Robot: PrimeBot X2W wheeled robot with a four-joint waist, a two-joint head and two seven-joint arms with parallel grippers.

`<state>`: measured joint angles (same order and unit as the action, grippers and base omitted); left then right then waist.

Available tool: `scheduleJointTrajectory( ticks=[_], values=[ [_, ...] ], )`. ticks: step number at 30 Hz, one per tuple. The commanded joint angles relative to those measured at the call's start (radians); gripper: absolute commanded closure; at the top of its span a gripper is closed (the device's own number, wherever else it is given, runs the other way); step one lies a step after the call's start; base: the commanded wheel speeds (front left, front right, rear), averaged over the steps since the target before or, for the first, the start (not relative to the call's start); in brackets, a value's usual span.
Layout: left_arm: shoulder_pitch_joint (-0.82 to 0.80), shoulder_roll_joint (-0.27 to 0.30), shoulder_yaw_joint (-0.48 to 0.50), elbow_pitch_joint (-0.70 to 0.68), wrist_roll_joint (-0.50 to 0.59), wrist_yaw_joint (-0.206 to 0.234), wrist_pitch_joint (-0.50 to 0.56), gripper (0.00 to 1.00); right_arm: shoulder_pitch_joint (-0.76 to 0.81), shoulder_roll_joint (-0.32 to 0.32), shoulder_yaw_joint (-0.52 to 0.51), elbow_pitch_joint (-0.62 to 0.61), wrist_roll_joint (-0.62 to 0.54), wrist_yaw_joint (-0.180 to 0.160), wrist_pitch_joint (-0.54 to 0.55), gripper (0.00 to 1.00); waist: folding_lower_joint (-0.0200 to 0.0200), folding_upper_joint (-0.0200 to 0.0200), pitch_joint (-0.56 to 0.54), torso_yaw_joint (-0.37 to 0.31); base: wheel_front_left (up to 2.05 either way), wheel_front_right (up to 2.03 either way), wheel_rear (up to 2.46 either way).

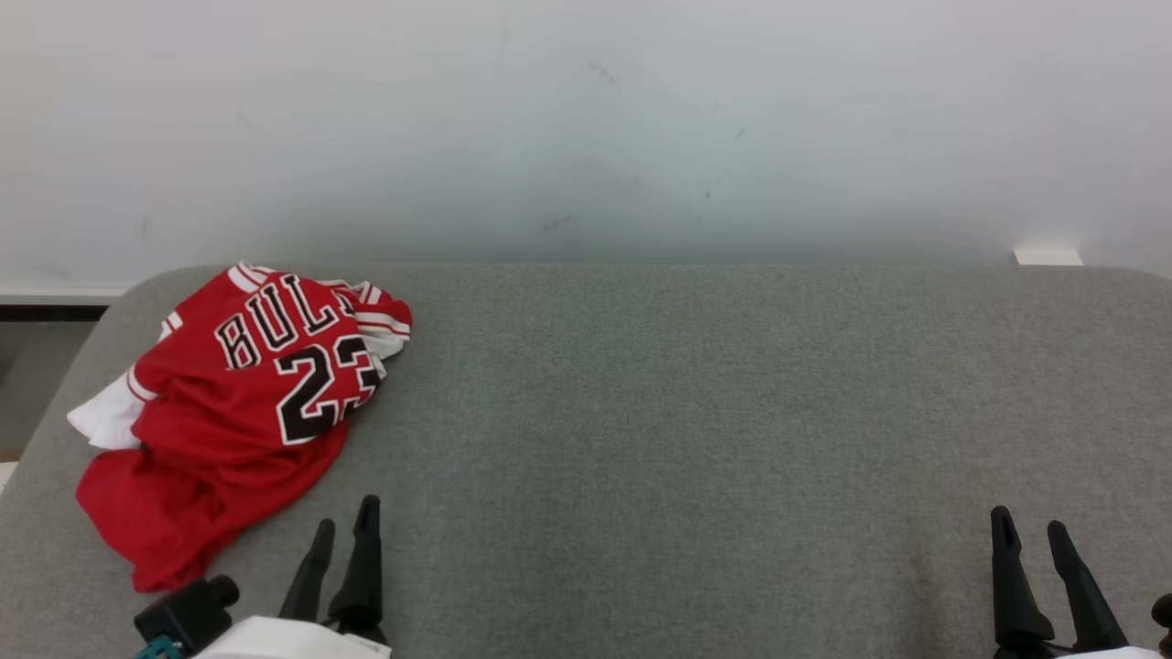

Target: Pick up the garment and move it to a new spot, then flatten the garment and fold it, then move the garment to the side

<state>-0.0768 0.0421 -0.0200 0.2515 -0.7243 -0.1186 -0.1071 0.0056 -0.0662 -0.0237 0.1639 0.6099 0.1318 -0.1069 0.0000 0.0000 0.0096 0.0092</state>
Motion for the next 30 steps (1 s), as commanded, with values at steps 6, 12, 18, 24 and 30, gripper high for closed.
scheduleJointTrajectory(
  ticks=[6, 12, 18, 24, 30],
  values=[
    [-0.010, 0.008, -0.012, -0.011, 0.100, -0.002, -0.025, 0.00, 0.009, -0.012, -0.012, -0.024, -0.092, -0.001, -0.025, 0.00, 0.0000, 0.0000, 0.000, 0.002, 0.00, 0.00, 0.00],
    [-0.007, 0.009, -0.021, -0.013, 0.174, 0.000, -0.041, 0.00, 0.017, -0.018, -0.015, -0.029, -0.162, -0.001, -0.041, 0.00, 0.0000, 0.0000, 0.001, 0.003, 0.00, 0.00, 0.00],
    [-0.005, 0.009, -0.022, -0.012, 0.241, 0.002, -0.058, 0.00, 0.026, -0.019, -0.019, -0.035, -0.225, -0.001, -0.058, 0.00, 0.0000, 0.0000, 0.001, 0.002, 0.00, 0.00, 0.00],
    [-0.004, 0.009, -0.020, -0.009, 0.304, 0.004, -0.073, 0.00, 0.034, -0.019, -0.019, -0.030, -0.276, -0.001, -0.073, 0.00, 0.0000, 0.0000, 0.002, 0.003, 0.00, 0.00, 0.00],
    [0.000, 0.010, -0.019, -0.008, 0.363, 0.006, -0.085, 0.00, 0.047, -0.016, -0.019, -0.026, -0.310, -0.001, -0.085, 0.00, 0.0000, 0.0000, 0.002, 0.005, 0.00, 0.00, 0.00]
  ],
)
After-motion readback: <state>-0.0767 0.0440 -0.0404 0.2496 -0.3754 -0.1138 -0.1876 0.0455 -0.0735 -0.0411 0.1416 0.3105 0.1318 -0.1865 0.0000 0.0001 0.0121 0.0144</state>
